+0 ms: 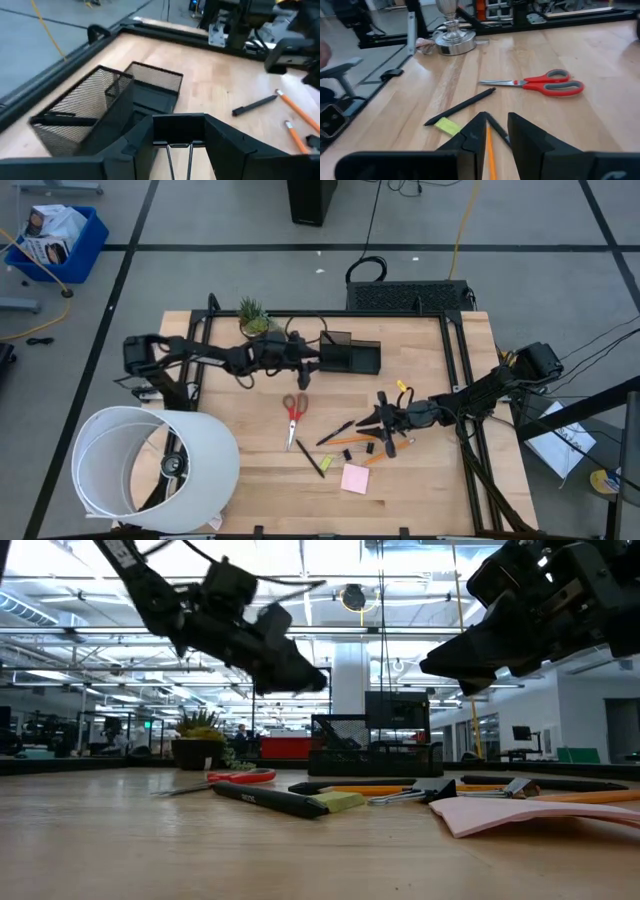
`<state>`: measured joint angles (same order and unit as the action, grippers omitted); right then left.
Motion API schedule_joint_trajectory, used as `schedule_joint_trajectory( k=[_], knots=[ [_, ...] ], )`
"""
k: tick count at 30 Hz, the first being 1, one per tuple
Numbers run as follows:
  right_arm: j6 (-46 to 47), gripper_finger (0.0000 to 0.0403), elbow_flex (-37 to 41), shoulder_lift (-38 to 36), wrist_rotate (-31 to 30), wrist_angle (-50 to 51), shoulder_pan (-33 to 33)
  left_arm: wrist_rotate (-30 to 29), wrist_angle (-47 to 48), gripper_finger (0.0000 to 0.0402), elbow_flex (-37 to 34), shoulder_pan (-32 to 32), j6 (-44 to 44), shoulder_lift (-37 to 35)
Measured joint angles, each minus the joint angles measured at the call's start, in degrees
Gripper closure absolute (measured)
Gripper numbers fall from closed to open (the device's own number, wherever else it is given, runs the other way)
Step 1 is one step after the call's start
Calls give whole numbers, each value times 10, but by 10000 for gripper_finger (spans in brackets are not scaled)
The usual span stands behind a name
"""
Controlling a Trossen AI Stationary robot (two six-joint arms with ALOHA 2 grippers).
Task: Pick and place office supplies into organizer
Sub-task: Put the binder clip into the desk organizer
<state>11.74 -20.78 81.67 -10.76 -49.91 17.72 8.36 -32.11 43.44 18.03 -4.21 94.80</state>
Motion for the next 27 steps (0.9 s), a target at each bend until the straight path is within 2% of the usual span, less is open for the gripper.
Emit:
schedule_joint_trajectory(
  k=[3,7,12,21,27],
  knots=[
    [-4,330,0,0,-15,0,0,12,24,259,29,10,-4,42],
    [-5,330,0,0,-14,0,0,30,24,258,64,12,-13,87],
    [5,330,0,0,-14,0,0,52,69,234,102,10,12,127],
    [6,330,0,0,-14,0,0,-12,120,258,148,12,84,150],
    [6,330,0,0,-14,0,0,-37,132,222,155,15,114,149]
  ],
)
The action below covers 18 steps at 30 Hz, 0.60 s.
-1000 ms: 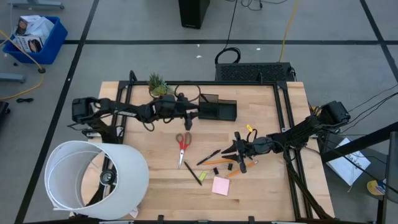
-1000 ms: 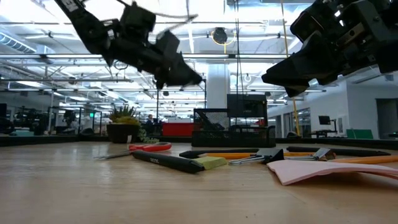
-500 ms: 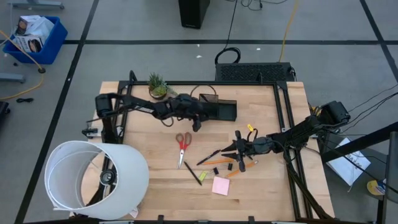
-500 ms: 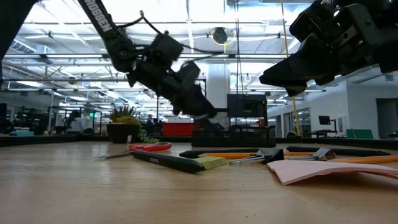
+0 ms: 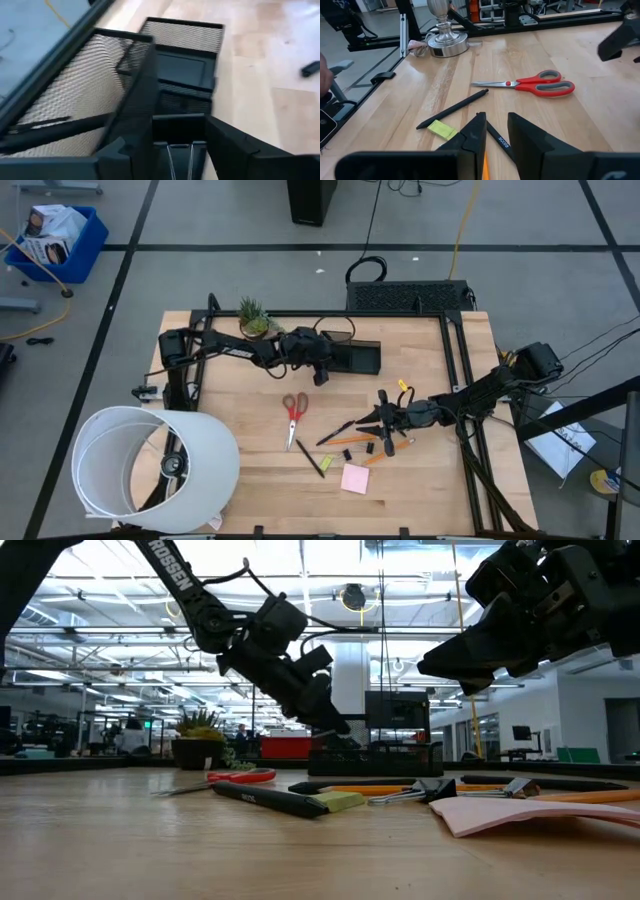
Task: Pick and place office supplies into organizer
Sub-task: Put the binder clip into the desk organizer, then put the orange scissors into the desk organizer
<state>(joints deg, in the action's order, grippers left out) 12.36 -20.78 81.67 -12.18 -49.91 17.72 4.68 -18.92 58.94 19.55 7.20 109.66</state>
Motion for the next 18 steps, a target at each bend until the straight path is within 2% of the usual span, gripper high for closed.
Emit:
schedule_joint_trajectory(
  k=[4,9,14,18],
  knots=[
    [2,330,0,0,0,0,0,-2,4,216,0,0,18,0],
    [2,330,0,0,0,0,0,-2,5,232,0,-1,12,0],
    [0,330,0,0,0,0,0,2,7,251,0,-3,-11,0],
    [4,330,0,0,1,0,0,36,50,264,0,-3,-60,-11]
  ],
)
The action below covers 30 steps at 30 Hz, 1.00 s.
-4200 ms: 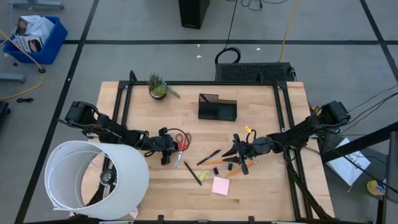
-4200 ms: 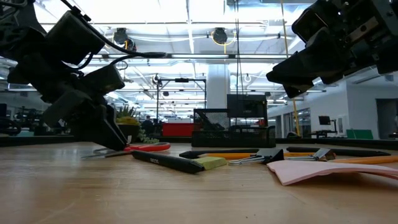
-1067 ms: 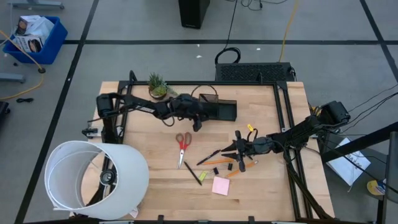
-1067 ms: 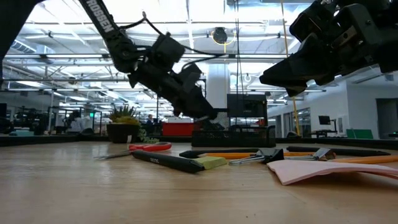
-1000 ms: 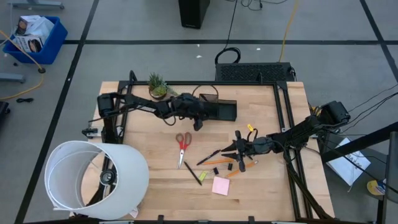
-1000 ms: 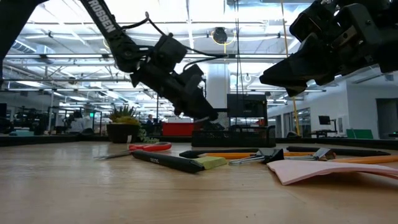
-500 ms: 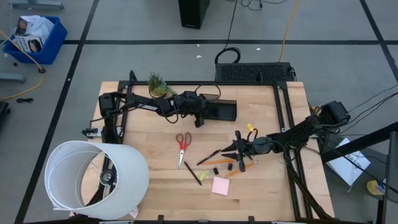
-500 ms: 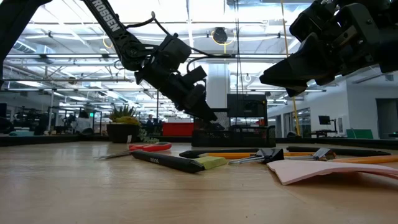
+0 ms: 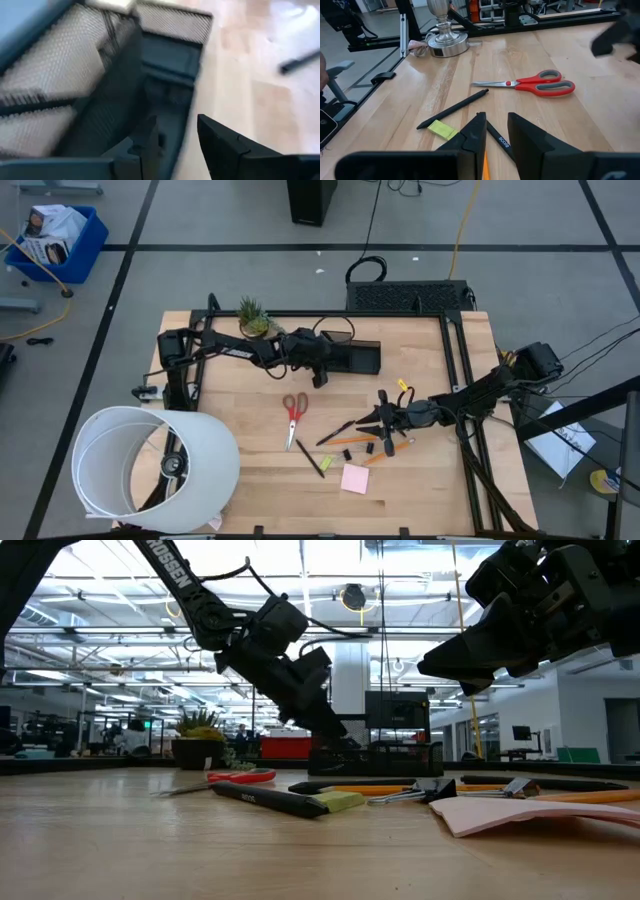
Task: Pick and place office supplies into organizer
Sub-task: Put the orange scissors into the desk organizer
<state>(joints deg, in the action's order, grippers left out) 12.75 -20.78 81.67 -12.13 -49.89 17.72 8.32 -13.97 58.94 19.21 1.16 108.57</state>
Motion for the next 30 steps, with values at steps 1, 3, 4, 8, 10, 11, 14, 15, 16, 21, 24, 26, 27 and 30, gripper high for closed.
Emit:
schedule_joint_trajectory(
  k=[1,3,4,8,10,11,14,15,16,21,24,26,27,30],
  knots=[
    [4,330,0,0,1,0,0,9,19,267,0,0,-5,-5],
    [11,330,0,0,2,0,0,16,64,273,-2,0,-1,-17],
    [13,330,0,0,2,0,0,18,86,275,-2,0,1,-21],
    [14,330,0,0,1,5,0,18,150,286,-3,-6,2,-48],
    [17,330,0,0,1,9,0,22,179,292,-3,-14,4,-63],
    [22,330,0,0,1,11,0,28,192,296,-3,-19,9,-70],
    [34,330,0,0,1,21,0,43,193,305,-20,-40,19,-91],
    [36,330,0,0,1,27,0,51,179,307,-34,-47,18,-100],
    [39,330,0,0,0,32,0,62,158,308,-50,-54,16,-106],
    [46,330,0,0,-1,35,0,126,-4,309,-163,-69,-26,-159],
    [51,330,0,0,-1,34,0,127,-59,309,-227,-63,-49,-204],
    [59,330,0,0,-1,32,0,127,-77,309,-260,-60,-64,-237],
    [61,330,0,0,-1,29,0,127,-82,309,-276,-59,-68,-256],
    [58,330,0,0,-2,16,0,127,-121,309,-330,-57,-76,-308]
  ],
)
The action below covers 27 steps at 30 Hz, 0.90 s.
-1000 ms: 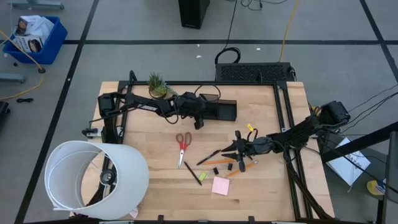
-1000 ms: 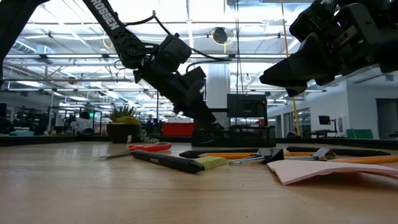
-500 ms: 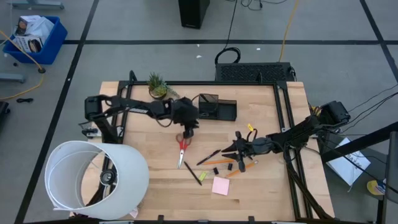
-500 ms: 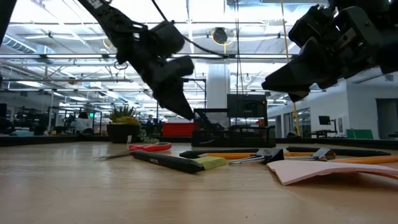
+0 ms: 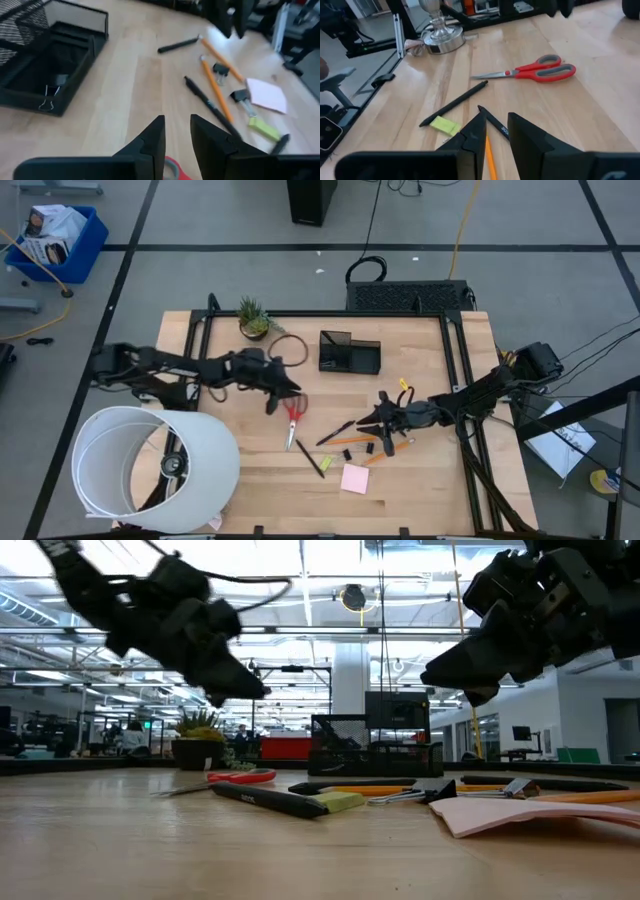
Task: Pick and place office supplies into organizer
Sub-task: Put the orange scissors into the desk organizer
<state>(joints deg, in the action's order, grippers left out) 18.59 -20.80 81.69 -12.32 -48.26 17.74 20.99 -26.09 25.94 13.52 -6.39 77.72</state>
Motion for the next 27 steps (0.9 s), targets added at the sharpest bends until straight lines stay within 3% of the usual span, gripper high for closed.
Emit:
schedule_joint_trajectory(
  k=[6,13,18,22,27],
  knots=[
    [4,330,0,0,-14,-58,-1,0,-107,309,-108,0,-48,-80],
    [14,330,-21,0,-10,-100,-12,32,-148,309,-189,-5,-77,-154],
    [61,330,-110,36,-29,64,-46,29,-233,309,-250,-5,-92,-193],
    [120,330,-201,97,-39,153,-83,23,-215,309,-254,-5,-93,-209],
    [120,330,-306,172,33,216,-111,23,-208,309,-254,-11,-91,-208]
  ],
)
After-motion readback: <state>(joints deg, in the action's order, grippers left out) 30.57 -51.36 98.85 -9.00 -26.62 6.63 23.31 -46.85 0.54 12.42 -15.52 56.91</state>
